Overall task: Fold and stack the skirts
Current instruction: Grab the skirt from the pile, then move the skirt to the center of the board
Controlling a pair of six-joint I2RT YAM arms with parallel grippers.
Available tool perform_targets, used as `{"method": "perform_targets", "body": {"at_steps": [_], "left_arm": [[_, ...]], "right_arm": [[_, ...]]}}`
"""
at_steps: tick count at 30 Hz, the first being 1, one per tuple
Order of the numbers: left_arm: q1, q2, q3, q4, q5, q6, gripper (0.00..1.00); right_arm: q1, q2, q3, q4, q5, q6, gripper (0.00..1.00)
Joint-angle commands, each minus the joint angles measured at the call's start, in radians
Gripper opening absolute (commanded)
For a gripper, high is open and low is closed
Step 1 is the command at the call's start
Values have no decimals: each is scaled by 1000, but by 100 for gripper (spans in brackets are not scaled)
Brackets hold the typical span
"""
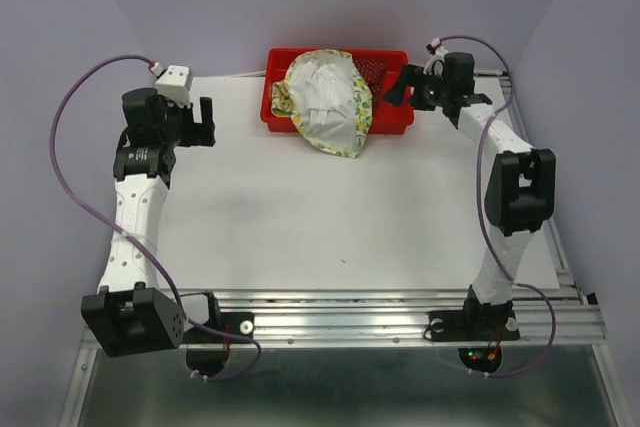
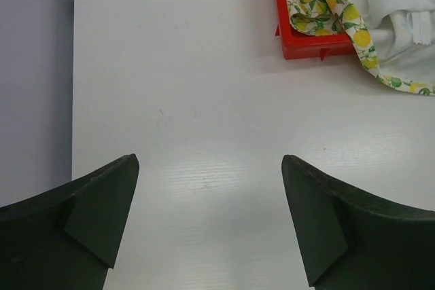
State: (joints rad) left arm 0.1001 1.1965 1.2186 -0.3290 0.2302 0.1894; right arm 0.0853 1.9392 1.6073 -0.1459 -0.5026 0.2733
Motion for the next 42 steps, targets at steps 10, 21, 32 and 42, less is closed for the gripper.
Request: {"method": "perform_targets", "body": {"at_steps": [10,21,32,42], "left_arm": [[1,43,44,-13,-26,-5,99],[1,28,12,-1,-43,2,99],[0,-2,33,13,-28,10,99],[1,-23,12,24,23,25,99]], "right_arm": [[68,392,370,111,-91,214,75],[87,373,330,264,-257,349,15],[187,85,205,233,-464,122,1],[455,-206,-237,-503,-202,-804,1]]}}
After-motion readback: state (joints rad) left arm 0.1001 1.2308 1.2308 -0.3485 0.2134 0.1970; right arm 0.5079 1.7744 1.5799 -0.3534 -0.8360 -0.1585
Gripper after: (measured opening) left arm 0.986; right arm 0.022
